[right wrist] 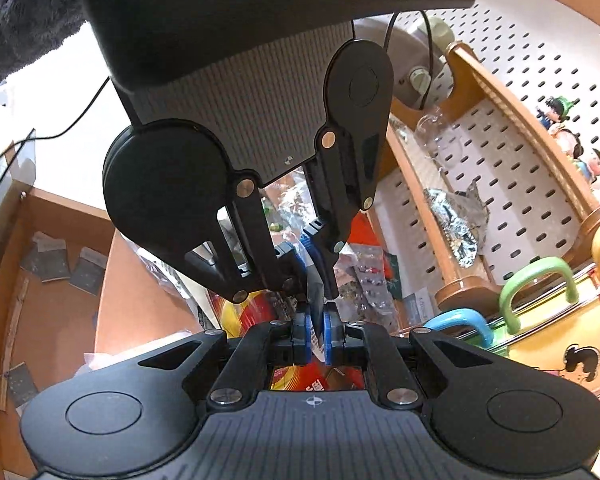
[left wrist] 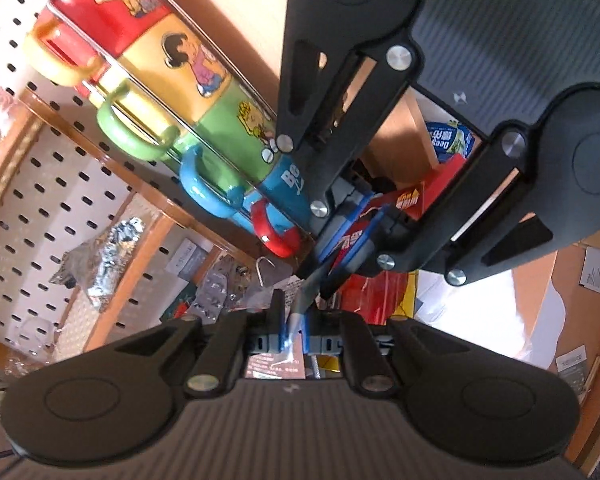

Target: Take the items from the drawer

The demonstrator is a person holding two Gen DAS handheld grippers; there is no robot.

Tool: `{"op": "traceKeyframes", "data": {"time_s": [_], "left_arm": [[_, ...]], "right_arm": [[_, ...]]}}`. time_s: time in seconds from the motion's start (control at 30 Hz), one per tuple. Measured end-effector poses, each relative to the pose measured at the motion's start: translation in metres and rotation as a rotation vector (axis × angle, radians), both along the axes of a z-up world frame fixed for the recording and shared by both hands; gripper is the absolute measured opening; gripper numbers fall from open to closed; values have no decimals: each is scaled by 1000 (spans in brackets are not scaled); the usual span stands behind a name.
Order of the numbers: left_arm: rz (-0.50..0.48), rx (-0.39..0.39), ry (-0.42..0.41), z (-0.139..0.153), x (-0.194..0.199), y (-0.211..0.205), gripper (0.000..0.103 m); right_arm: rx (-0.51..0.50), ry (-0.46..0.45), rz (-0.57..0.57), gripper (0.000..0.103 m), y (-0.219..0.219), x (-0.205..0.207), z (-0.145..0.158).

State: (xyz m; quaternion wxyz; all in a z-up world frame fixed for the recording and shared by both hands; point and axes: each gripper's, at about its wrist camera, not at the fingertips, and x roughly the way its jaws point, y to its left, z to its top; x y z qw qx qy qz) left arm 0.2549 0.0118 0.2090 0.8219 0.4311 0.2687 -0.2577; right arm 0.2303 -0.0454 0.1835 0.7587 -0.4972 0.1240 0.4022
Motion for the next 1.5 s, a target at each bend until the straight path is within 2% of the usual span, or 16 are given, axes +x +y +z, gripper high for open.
{"op": "traceKeyframes", "data": {"time_s": [0.1,0.17,0.23,0.3,0.33,0.37,0.43,0.5,0.7,0.93,1.03,1.1,1.2,1.27,1.43,1.5], "left_arm": [[5,3,-5,-5,2,-3,10],[6,2,-16,-7,1,-4,19],[18,15,-48,-9,-1,-6,35],[33,18,-64,-10,-2,-7,46],[45,17,-70,-9,-3,-7,60],[61,18,-84,-9,-4,-7,68],[90,16,-131,-11,-7,-5,92],[101,-9,-139,-12,-12,-2,98],[154,-144,-164,-11,-42,11,103],[235,-296,-274,-15,-92,28,103],[292,-404,-310,-17,-118,41,103],[325,-480,-321,-28,-137,45,103],[409,-576,-337,-53,-161,45,103],[477,-634,-354,-71,-175,45,103],[592,-786,-336,-100,-208,51,103],[623,-822,-347,-108,-225,51,103]], "right_arm": [[3,-6,-13,7,0,-1,-5],[4,-8,-18,7,-2,-4,-7],[8,-11,-23,13,-4,-7,-8],[17,-16,-31,24,-7,-9,-7],[23,-21,-33,33,-9,-10,-6],[35,-30,-35,41,-11,-13,-6],[57,-40,-30,47,-17,-19,-5],[83,-21,-28,47,-24,-27,-4],[194,-44,-53,47,-42,-59,-1],[384,-61,-164,49,-53,-99,-3],[460,-53,-269,71,-50,-121,-17],[514,-41,-402,73,-46,-127,-31],[640,70,-596,76,-54,-136,-55],[723,101,-682,90,-60,-147,-73],[872,83,-819,103,-69,-172,-102],[921,86,-849,103,-73,-186,-111]]}}
